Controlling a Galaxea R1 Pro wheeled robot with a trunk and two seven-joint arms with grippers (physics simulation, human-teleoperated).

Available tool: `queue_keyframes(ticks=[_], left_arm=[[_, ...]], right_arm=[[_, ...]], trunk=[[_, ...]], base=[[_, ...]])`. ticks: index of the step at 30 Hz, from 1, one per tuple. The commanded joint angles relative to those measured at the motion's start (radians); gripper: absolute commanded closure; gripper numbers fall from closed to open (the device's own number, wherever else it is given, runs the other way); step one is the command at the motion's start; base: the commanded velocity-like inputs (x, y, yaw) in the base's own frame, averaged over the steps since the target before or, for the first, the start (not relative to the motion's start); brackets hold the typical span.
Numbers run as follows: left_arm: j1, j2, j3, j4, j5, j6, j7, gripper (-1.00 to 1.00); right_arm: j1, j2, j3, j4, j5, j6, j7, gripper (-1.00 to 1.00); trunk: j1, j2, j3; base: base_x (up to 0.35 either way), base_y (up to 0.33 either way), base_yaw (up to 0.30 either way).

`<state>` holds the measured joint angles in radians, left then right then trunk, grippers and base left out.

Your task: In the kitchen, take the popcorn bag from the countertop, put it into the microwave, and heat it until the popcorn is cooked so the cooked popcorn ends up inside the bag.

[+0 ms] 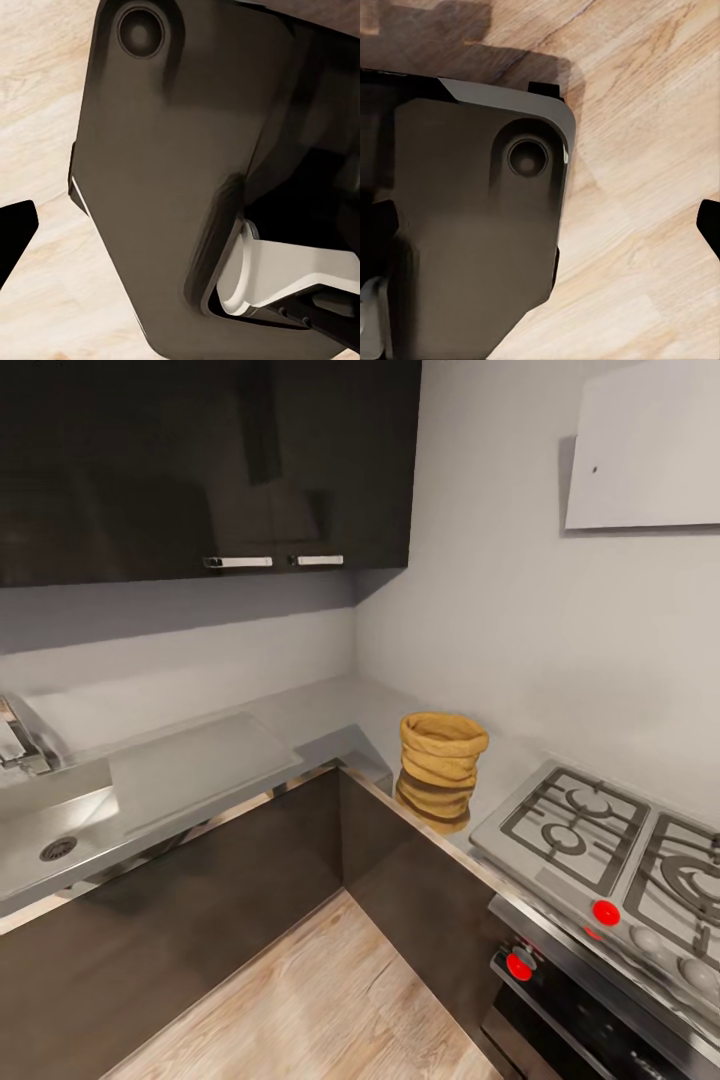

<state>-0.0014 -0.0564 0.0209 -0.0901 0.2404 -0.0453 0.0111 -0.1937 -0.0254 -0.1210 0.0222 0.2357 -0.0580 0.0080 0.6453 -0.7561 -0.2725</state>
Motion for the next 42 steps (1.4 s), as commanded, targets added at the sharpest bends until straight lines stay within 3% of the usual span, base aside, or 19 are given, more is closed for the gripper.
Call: queue_keyframes(ticks=[1,42], left_arm=[[0.0,0.0,0.002,0.0,0.003,-0.002,0.001,-1.0],[0.0,0.0,0.002,0.0,0.003,-0.002,0.001,-1.0]], right_arm=[[-0.001,0.001,-0.009,0.002,0.008,-0.004,0.0,-1.0],[-0.001,-0.01,-0.006,0.002,0.011,-0.011,0.002,-1.0]], trunk=[[0.0,-0.001,-0.001],[0.0,-0.001,-0.064]], base=[[0.0,0.0,0.0],[0.0,0.0,0.0]])
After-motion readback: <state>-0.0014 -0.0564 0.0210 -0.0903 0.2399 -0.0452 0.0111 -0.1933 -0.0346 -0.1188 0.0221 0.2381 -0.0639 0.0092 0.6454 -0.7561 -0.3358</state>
